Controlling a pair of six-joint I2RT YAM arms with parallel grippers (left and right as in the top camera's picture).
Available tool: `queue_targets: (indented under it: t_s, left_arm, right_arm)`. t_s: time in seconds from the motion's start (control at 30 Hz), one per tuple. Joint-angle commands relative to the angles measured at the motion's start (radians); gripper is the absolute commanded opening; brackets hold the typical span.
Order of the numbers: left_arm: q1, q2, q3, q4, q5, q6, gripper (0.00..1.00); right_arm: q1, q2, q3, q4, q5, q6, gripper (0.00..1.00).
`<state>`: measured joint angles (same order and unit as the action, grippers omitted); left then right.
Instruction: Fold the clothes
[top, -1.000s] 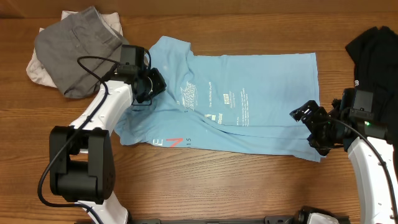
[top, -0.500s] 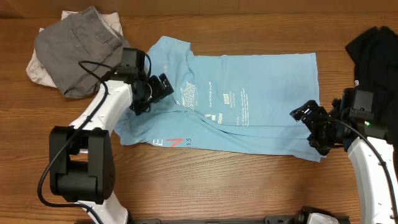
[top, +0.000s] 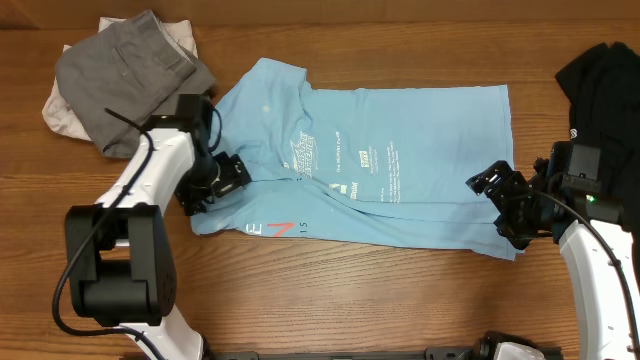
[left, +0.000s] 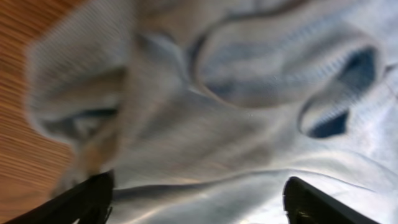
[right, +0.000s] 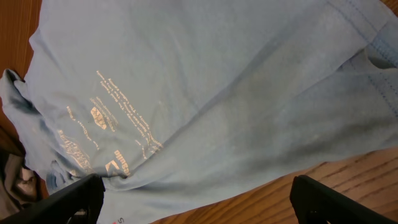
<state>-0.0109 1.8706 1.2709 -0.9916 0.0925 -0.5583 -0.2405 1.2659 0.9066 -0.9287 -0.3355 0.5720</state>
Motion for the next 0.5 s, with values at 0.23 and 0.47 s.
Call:
queue_targets:
  t_s: [0.23,0.47]
  left_arm:
    - [0.029,0.031,0.005,-0.033,-0.030,0.067,0.24]
    - [0.029,0.096,-0.001,-0.033,-0.039,0.068,0.04]
  right_arm:
    - [0.006,-0.009,-0.005,-0.005,0.000,-0.003,1.00]
    - [0.006,-0.009,-0.005,-0.007,0.001,-0.003,1.00]
